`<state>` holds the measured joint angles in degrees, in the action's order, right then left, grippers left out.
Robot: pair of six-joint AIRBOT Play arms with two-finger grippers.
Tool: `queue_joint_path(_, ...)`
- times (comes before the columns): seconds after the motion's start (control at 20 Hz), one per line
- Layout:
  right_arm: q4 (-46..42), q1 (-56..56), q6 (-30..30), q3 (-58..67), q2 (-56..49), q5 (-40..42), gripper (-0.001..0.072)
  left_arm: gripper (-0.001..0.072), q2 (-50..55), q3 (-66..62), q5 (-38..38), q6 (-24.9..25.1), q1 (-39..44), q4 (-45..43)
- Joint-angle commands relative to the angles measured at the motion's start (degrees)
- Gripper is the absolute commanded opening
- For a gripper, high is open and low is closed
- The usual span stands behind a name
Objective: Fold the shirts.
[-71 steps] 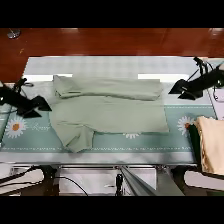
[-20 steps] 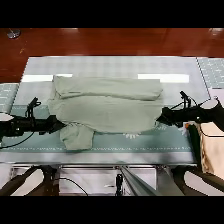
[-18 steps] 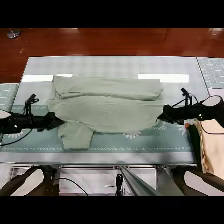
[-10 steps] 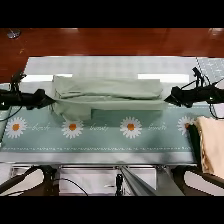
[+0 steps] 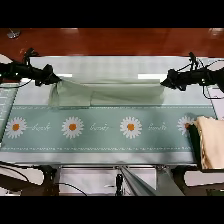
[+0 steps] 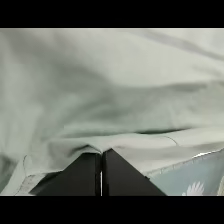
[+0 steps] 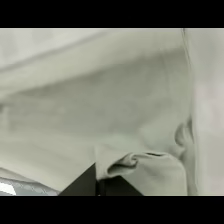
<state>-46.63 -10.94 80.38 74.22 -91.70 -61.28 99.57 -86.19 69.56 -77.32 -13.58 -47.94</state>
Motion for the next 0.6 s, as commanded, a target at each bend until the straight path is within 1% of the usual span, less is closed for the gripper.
queue_joint_path(0.0, 1.5, 0.1, 0.7, 5.4, -6.4, 0.1, 0.0022, 0.0018, 7.8, -8.7, 1.1, -2.1, 0.4, -0.1)
queue_joint_path(0.2, 4.2, 0.1, 0.5, 6.4, -10.3, 1.7, 0.0023, 0.0019, 11.6, -13.2, 0.3, -2.1, 0.7, -0.1)
queue_joint_path(0.25, 4.8, 0.1, 0.0, 6.4, -10.9, 1.9, 0.006, 0.0022, 11.9, -13.2, 0.6, -1.9, 1.0, -0.1)
queue_joint_path(0.3, 5.1, 0.1, 0.0, 6.4, -11.5, 2.3, 0.0351, 0.0138, 12.3, -13.2, 1.2, -1.9, 1.2, -0.1)
queue_joint_path(0.35, 5.1, 0.0, -0.4, 6.4, -11.6, 2.8, 0.0649, 0.0582, 12.6, -13.2, 2.5, -1.7, 1.6, -0.2)
queue_joint_path(0.4, 5.0, -0.5, -1.0, 6.6, -11.4, 2.6, 0.0619, 0.0707, 12.5, -13.4, 3.9, -1.1, 1.6, -0.6)
queue_joint_path(0.45, 4.8, -1.6, -1.0, 7.1, -11.2, 1.3, 0.0619, 0.0706, 12.4, -14.6, 6.1, -1.2, 0.8, -2.5)
queue_joint_path(0.55, 2.5, -5.4, -0.9, 8.6, -10.8, -4.7, 0.0619, 0.0706, 11.6, -17.6, 11.6, -2.6, -1.9, -7.5)
